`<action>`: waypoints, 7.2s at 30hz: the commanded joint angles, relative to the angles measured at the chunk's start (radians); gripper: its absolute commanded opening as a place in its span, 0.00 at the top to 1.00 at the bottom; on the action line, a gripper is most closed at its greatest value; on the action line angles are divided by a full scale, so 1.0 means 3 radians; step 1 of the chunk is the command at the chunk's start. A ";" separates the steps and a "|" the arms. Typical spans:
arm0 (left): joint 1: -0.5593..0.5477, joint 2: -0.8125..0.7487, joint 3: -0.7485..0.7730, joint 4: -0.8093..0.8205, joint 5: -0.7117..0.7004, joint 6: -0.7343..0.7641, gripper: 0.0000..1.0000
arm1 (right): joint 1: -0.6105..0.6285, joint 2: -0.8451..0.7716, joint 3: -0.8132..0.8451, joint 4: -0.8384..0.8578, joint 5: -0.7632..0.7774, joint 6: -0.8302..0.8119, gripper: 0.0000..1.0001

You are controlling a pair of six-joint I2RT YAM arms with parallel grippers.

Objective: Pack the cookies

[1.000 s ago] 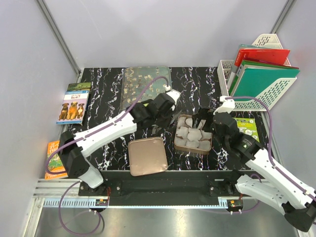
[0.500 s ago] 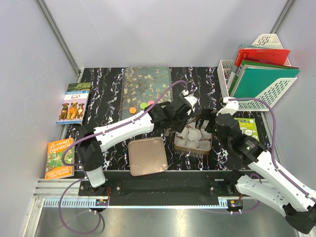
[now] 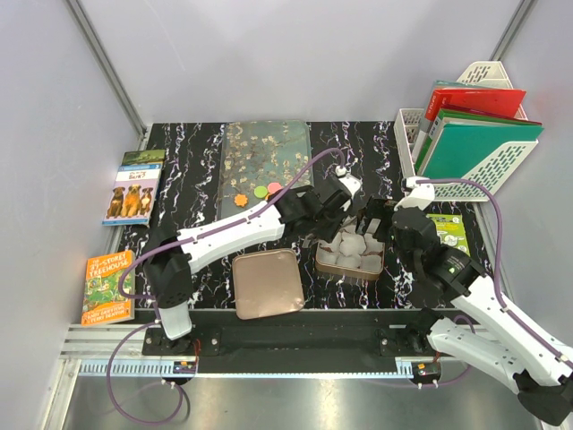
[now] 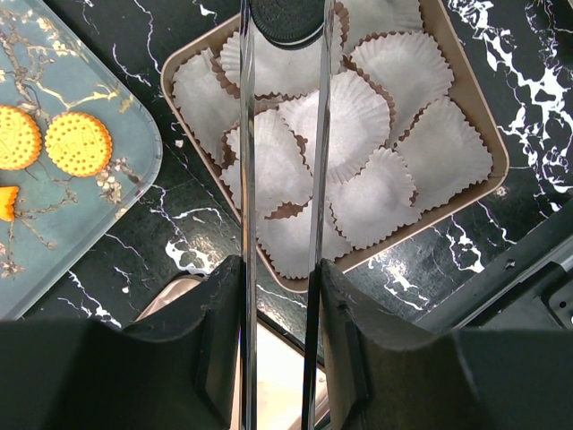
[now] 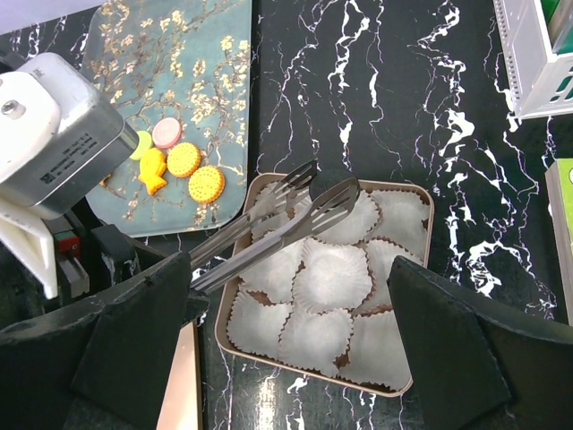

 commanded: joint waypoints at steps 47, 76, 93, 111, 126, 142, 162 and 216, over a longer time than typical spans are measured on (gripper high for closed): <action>-0.0061 -0.0486 -0.0225 0.0173 -0.0501 -0.0107 0.48 | -0.0003 0.0008 -0.0019 0.0062 0.0074 0.0031 0.00; 0.1708 -0.1243 -0.1335 -0.0026 -0.0722 -0.0511 0.47 | 0.0002 -0.0018 -0.0126 0.0154 0.0059 -0.0004 0.00; 0.1815 -0.0983 -0.1611 0.0179 -0.0589 -0.0541 0.46 | 0.0002 -0.0003 -0.0152 0.0164 0.0048 0.0011 0.00; 0.1841 -0.1171 -0.1586 0.0260 -0.0415 -0.0485 0.68 | -0.0003 0.0059 -0.0147 0.0195 0.0028 0.0011 0.00; 0.0523 -0.1341 -0.0676 0.0005 -0.0257 -0.0133 0.72 | 0.0002 0.0110 0.0017 0.0190 0.0033 -0.0004 0.00; -0.0265 -0.0671 -0.0404 0.0051 0.0209 -0.0030 0.75 | 0.0002 0.0023 0.0093 0.0067 0.0166 -0.0071 0.00; -0.0353 -0.0492 -0.0415 0.0051 0.0025 -0.0061 0.58 | 0.0002 0.0003 0.0047 0.0067 0.0161 -0.0040 0.00; 0.1177 -0.1049 -0.1187 0.0306 -0.0369 -0.0618 0.57 | 0.0002 0.0048 -0.0050 0.0164 0.0115 -0.0020 0.00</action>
